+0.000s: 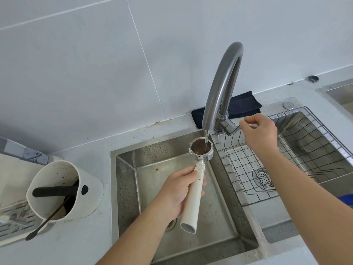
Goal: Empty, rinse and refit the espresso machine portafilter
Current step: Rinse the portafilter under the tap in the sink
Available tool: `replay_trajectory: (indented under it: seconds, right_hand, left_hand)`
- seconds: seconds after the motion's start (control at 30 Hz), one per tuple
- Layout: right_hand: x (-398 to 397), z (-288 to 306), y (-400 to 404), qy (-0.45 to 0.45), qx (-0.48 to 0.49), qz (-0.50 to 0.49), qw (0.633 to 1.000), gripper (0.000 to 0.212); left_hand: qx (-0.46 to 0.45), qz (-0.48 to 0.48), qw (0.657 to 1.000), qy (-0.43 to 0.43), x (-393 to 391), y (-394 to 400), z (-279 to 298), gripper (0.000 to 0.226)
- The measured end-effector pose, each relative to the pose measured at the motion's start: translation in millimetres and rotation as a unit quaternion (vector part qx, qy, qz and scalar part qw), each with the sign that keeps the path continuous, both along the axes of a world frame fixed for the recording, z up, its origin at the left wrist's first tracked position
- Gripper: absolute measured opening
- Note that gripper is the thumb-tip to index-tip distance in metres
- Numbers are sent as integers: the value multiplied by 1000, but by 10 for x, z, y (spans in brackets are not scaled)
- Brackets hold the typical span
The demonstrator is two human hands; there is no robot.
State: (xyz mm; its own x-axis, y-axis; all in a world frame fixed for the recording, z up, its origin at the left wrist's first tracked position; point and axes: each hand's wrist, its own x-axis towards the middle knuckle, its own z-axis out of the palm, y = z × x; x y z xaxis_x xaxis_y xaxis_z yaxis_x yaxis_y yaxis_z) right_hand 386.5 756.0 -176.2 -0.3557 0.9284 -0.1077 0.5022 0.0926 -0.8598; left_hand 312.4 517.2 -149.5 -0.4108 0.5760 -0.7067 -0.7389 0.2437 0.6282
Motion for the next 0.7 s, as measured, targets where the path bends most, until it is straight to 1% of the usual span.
replay_trajectory:
  seconds: [0.2, 0.37, 0.53, 0.63, 0.7]
  right_hand:
    - [-2, -10, 7, 3, -3, -3, 1000, 9]
    - [-3, -11, 5, 4, -2, -4, 1000, 10]
    - [-2, -13, 3, 5, -3, -2, 1000, 9]
    - [-1, -11, -2, 6, 1, -3, 1000, 9]
    - [-4, -10, -4, 5, 3, -4, 1000, 9]
  left_hand:
    - [-52, -45, 996, 59, -25, 30, -6, 19]
    - [-74, -87, 986, 123, -34, -1, -41, 33]
    - [-80, -107, 976, 171, -17, -54, -64, 35]
    - [-76, -109, 974, 185, -19, -86, -69, 40]
    - [-65, -102, 976, 183, -19, -112, -69, 39]
